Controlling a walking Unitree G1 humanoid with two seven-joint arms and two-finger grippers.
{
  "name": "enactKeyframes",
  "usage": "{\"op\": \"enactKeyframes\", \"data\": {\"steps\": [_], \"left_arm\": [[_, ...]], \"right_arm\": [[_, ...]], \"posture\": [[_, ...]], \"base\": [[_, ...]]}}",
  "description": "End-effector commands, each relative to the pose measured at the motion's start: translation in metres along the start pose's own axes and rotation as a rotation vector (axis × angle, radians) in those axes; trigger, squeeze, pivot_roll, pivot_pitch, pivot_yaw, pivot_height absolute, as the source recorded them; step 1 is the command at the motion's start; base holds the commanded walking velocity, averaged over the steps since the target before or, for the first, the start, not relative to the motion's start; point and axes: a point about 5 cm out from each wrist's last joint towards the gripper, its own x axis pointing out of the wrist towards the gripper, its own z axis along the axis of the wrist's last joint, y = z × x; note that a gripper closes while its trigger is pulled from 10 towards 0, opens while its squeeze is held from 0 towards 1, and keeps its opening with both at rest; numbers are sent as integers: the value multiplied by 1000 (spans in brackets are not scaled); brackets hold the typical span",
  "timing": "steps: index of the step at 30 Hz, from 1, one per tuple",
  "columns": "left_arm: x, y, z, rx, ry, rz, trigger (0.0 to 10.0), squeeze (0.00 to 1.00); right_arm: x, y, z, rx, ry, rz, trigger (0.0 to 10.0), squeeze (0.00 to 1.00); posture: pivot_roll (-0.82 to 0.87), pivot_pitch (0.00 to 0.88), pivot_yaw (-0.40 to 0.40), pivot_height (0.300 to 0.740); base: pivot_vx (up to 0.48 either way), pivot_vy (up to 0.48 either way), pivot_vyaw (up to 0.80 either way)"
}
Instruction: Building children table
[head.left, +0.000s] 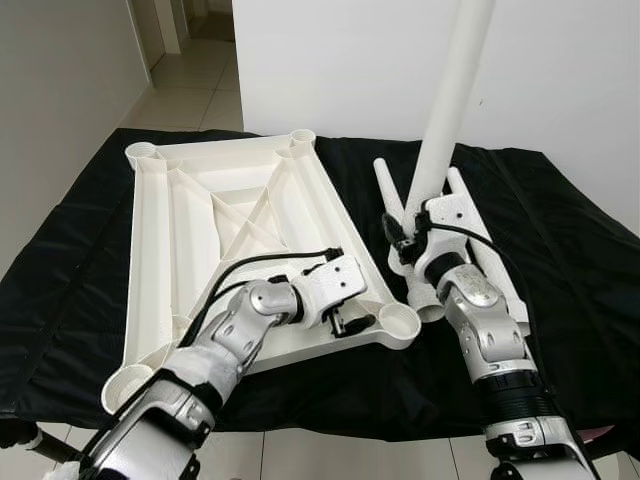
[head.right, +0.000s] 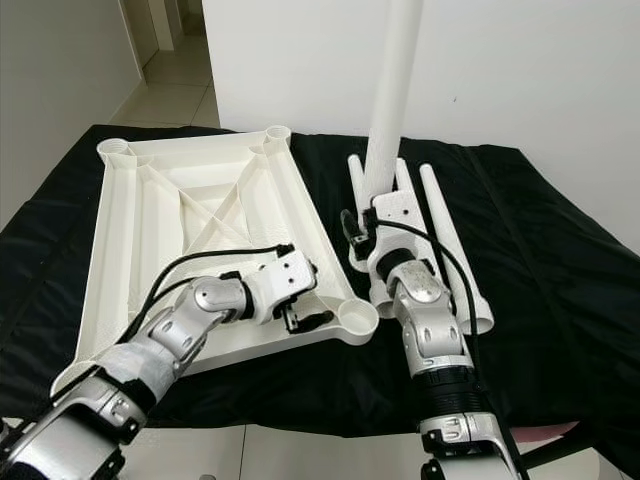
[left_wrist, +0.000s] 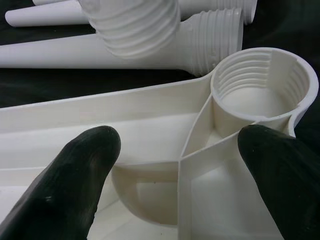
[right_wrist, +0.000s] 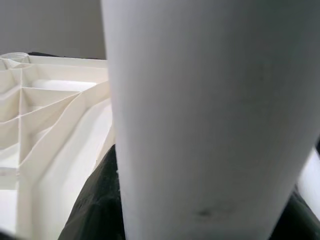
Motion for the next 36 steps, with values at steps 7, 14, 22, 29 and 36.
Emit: {"op": "enactKeyframes", "data": {"steps": [7,14,22,29,36], "left_arm": [[1,18,0,45,31,240,10000,0],[-1,41,7,15,5,424,10000,0],[-16,64,12,-146,-81,603,10000,0],[-20,57,17,-188,-191,503,10000,0],[-29,37,15,-289,-298,422,10000,0]], "right_arm": [[-4,4,4,50,-20,39,10000,0],[-7,5,9,73,-59,39,10000,0],[-8,1,8,95,-67,-25,10000,0],[-10,2,8,89,-79,-17,10000,0],[-22,8,0,74,-106,18,10000,0]], "posture": [[-14,55,-14,740],[-17,53,-11,740],[-12,51,-8,740],[-2,50,-10,740],[20,45,-26,740]], "base": [[0,0,0],[0,0,0],[0,0,0],[0,0,0],[0,0,0]]}}
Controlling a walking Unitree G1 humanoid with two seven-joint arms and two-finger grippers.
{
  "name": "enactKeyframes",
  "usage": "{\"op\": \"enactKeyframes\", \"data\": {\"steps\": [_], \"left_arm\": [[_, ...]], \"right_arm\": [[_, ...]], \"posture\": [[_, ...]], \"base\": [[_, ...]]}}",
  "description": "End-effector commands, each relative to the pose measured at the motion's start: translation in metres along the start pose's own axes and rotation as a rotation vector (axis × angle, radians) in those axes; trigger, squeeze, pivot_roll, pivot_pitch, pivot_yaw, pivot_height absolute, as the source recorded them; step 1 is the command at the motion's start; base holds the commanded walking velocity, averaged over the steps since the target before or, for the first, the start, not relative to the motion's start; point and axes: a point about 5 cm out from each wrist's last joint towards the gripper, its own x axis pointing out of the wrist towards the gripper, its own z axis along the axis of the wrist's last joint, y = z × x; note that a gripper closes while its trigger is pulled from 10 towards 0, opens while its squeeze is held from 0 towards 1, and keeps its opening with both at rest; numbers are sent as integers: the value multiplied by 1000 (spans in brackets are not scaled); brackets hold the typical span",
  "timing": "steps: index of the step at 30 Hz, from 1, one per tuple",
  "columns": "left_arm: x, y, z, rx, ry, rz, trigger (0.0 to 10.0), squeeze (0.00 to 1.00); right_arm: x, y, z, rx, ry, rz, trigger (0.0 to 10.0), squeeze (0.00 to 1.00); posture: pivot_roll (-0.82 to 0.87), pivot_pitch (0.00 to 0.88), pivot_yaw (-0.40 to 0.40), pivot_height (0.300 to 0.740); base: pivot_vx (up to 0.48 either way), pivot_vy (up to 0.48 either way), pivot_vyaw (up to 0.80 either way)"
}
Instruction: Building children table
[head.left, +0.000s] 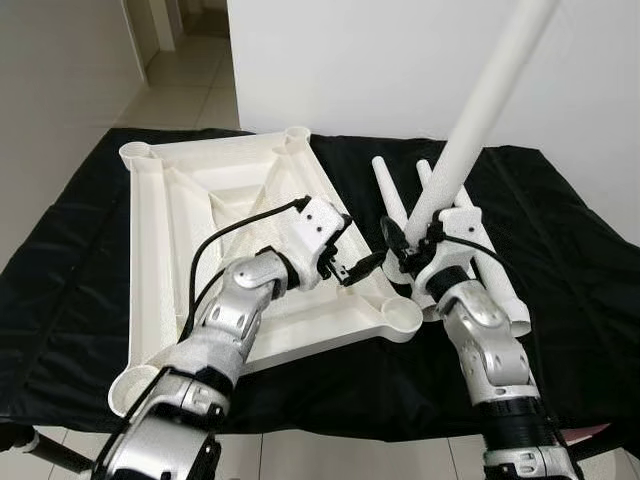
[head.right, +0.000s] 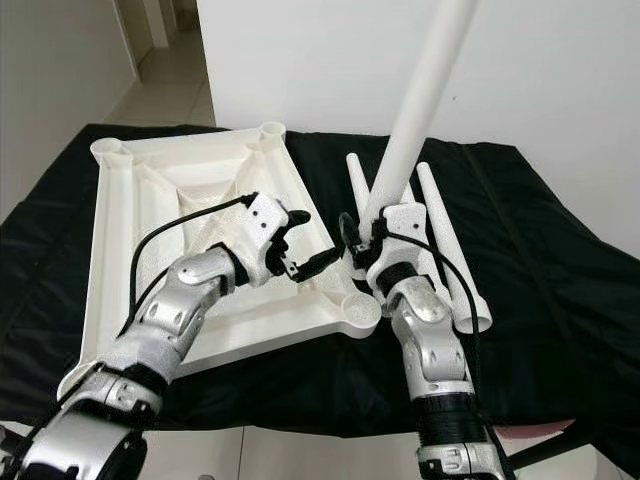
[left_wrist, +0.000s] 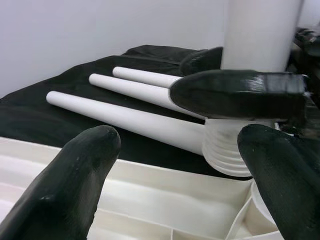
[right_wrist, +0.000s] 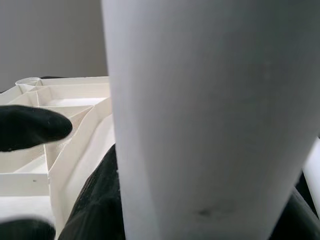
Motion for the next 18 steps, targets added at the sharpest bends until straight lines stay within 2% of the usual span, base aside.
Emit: {"op": "enactKeyframes", "data": {"steps": [1,5,7,13,18], "left_arm": [[-4,2,-10,-70,16,198,10000,0],[-8,-6,-16,-108,15,212,10000,0],[-17,-10,-22,-99,13,257,10000,0],[-27,-10,-25,-92,15,289,10000,0],[-38,-7,-18,-76,-22,293,10000,0]], "right_arm": [[-6,3,0,12,-26,17,10000,0],[-13,4,-2,35,-40,16,10000,0],[-20,6,-3,56,-54,17,10000,0],[-26,6,-3,57,-68,10,10000,0],[-28,6,0,70,-93,4,10000,0]], "posture": [[20,43,-27,740],[20,42,-29,740],[21,46,-31,740],[19,55,-38,740],[21,65,-44,740]], "base": [[0,0,0],[0,0,0],[0,0,0],[0,0,0],[0,0,0]]}}
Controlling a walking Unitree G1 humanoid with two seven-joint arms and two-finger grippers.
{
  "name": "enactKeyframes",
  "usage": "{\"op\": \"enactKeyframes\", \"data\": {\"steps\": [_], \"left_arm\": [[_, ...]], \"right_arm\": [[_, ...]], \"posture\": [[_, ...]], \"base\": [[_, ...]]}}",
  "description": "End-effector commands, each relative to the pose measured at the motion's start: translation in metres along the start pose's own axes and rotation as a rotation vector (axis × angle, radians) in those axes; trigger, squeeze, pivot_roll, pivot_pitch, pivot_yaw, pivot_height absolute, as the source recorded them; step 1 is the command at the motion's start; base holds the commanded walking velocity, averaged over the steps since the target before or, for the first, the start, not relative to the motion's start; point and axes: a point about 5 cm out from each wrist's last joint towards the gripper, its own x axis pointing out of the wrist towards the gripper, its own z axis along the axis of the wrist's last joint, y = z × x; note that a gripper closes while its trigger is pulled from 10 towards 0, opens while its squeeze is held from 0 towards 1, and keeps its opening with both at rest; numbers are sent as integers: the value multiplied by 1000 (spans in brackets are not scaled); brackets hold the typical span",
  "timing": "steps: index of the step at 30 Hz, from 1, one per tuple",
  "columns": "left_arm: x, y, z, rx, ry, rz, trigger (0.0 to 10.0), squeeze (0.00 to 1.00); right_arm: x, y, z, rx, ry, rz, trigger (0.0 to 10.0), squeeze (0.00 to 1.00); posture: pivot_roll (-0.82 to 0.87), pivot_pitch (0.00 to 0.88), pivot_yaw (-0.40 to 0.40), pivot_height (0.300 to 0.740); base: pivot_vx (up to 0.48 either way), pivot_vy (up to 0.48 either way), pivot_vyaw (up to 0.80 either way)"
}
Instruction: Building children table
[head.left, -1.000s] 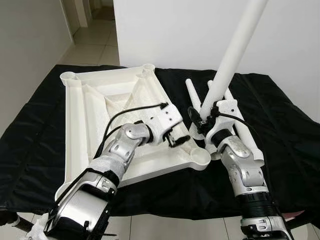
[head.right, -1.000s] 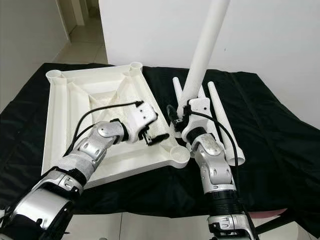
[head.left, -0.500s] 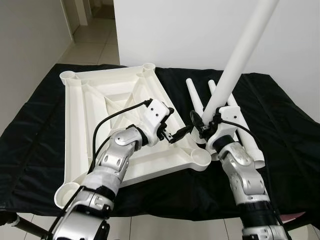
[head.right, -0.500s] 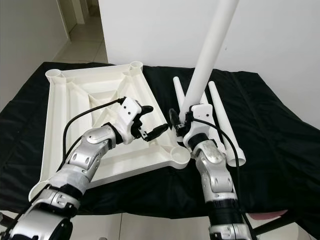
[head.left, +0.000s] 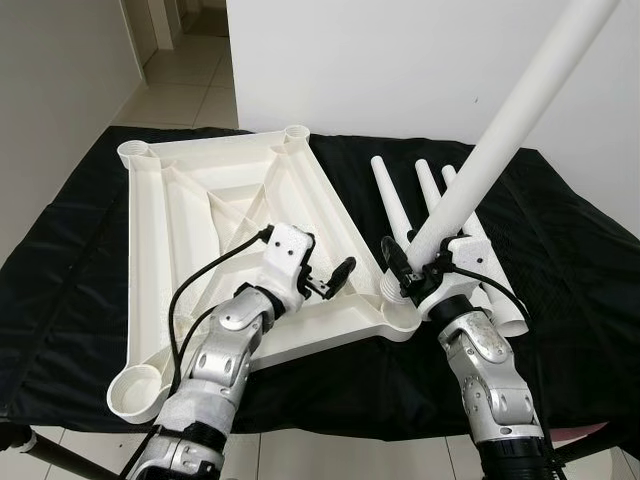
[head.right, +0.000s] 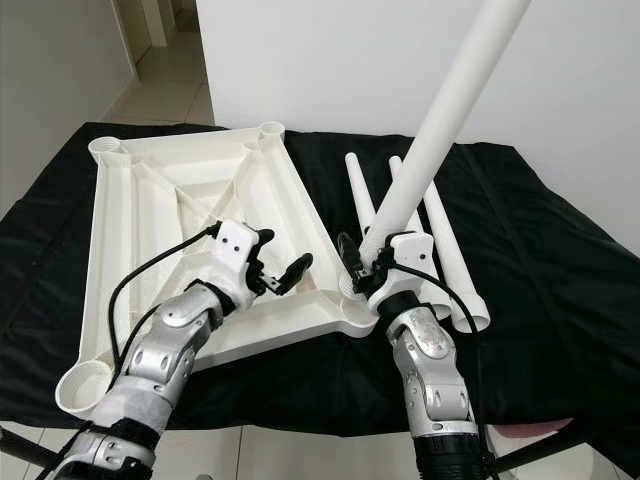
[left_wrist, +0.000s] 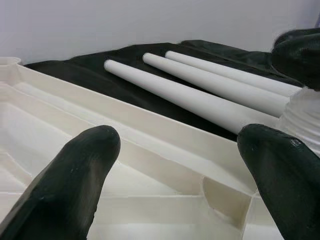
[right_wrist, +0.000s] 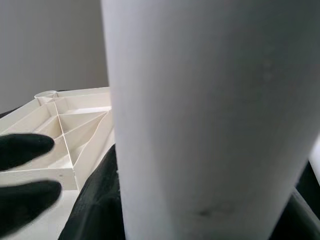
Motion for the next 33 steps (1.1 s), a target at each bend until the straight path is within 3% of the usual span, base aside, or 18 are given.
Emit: {"op": "enactKeyframes", "data": {"steps": [1,6,12,19,22,33], "left_arm": [[-3,3,5,-5,-23,24,10000,0],[-5,3,9,0,-29,37,10000,0],[-11,-5,12,66,-45,19,10000,0],[-16,-13,10,12,-45,-80,10000,0],[-16,-20,10,-3,-49,-128,10000,0],[-16,-24,11,-2,-41,-144,10000,0]], "right_arm": [[-3,-1,3,3,-21,-3,10000,0],[-7,-2,0,1,-4,-7,10000,0],[-21,-6,-27,-2,106,-21,10000,0],[-27,-7,-33,-5,146,-4,10000,0],[-28,-4,-36,-47,177,72,10000,0],[-34,-6,-35,-140,211,171,10000,0]], "posture": [[22,67,-47,740],[25,70,-51,740],[22,75,-53,740],[19,73,-53,740],[13,69,-49,740],[8,69,-50,740]], "base": [[0,0,0],[0,0,0],[0,0,0],[0,0,0],[0,0,0],[0,0,0]]}}
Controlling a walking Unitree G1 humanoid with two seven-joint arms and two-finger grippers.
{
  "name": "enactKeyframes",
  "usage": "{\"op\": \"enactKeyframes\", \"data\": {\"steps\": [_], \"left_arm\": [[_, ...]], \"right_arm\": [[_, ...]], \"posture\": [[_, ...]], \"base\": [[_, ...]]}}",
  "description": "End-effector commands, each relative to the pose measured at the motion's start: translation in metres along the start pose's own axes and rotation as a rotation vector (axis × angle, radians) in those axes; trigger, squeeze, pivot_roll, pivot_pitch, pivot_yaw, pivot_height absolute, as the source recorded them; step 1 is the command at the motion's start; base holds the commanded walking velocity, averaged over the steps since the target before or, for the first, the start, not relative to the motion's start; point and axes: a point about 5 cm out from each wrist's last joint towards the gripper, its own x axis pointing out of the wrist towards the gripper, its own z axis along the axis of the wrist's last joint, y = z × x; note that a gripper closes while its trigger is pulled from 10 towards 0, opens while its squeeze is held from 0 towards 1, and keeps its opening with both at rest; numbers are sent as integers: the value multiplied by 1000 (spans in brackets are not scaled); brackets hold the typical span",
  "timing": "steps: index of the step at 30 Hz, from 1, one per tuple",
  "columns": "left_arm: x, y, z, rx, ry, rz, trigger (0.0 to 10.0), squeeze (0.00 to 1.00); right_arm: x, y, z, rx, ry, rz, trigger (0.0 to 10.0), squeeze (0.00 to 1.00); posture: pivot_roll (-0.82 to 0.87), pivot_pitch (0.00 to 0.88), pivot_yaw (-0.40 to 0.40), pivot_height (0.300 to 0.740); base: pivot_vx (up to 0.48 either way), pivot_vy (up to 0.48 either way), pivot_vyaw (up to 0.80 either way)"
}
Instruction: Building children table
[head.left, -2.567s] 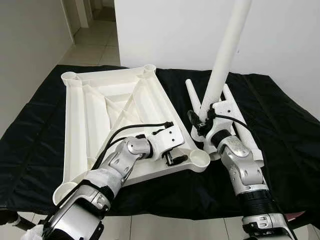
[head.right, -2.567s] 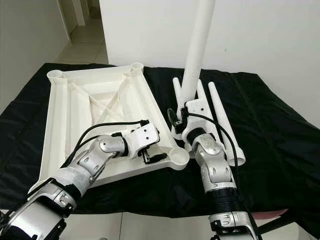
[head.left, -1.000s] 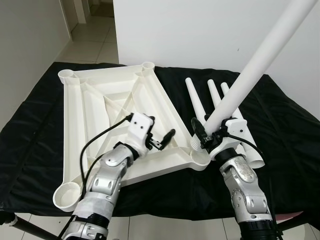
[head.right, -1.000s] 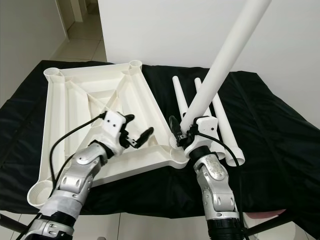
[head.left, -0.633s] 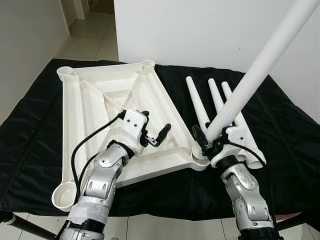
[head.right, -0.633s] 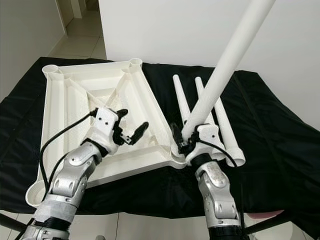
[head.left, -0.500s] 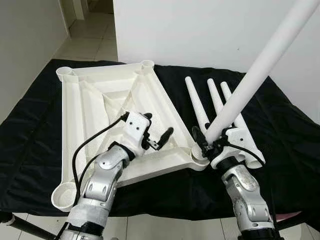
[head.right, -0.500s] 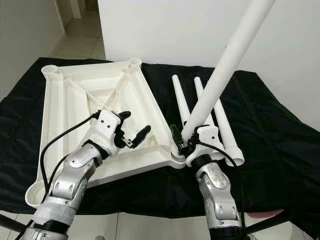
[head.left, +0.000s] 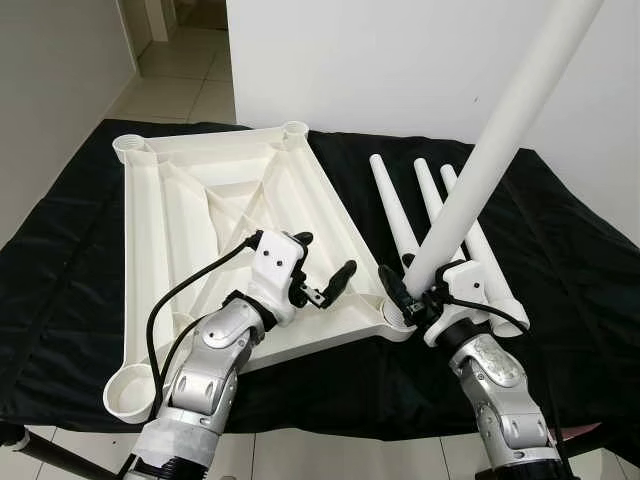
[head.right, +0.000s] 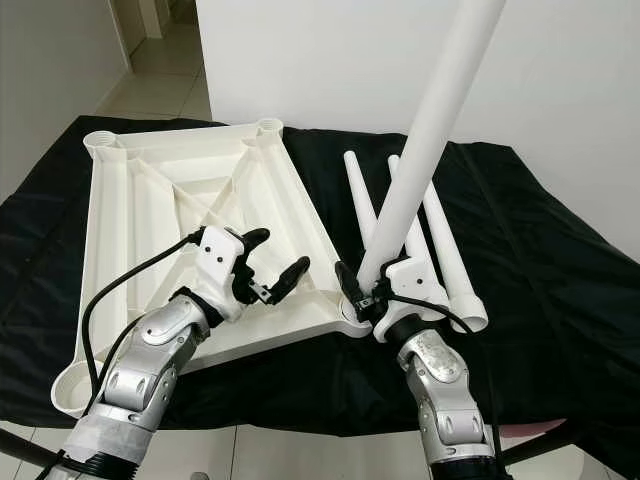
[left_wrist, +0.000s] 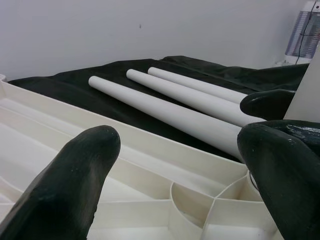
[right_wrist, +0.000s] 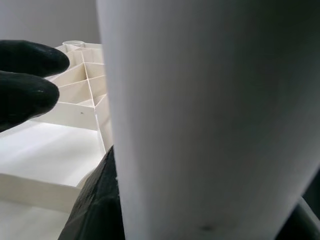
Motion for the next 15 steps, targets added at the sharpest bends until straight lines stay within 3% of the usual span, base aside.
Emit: {"op": "enactKeyframes", "data": {"steps": [1,3,7,15], "left_arm": [[-1,-6,-1,-1,13,-78,10000,0],[0,-6,-1,-4,12,-79,10000,0],[0,-6,-1,-5,11,-79,10000,0],[1,-7,0,-9,13,-76,10000,0]], "right_arm": [[-10,-1,-17,-16,99,16,10000,0],[-11,-4,-18,-79,107,48,10000,0],[-12,-7,-17,-106,105,65,10000,0],[-12,-15,-23,5,94,21,10000,0]], "posture": [[4,71,-49,740],[1,71,-50,740],[-3,72,-48,740],[-7,80,-52,740]], "base": [[0,0,0],[0,0,0],[0,0,0],[0,0,0]]}}
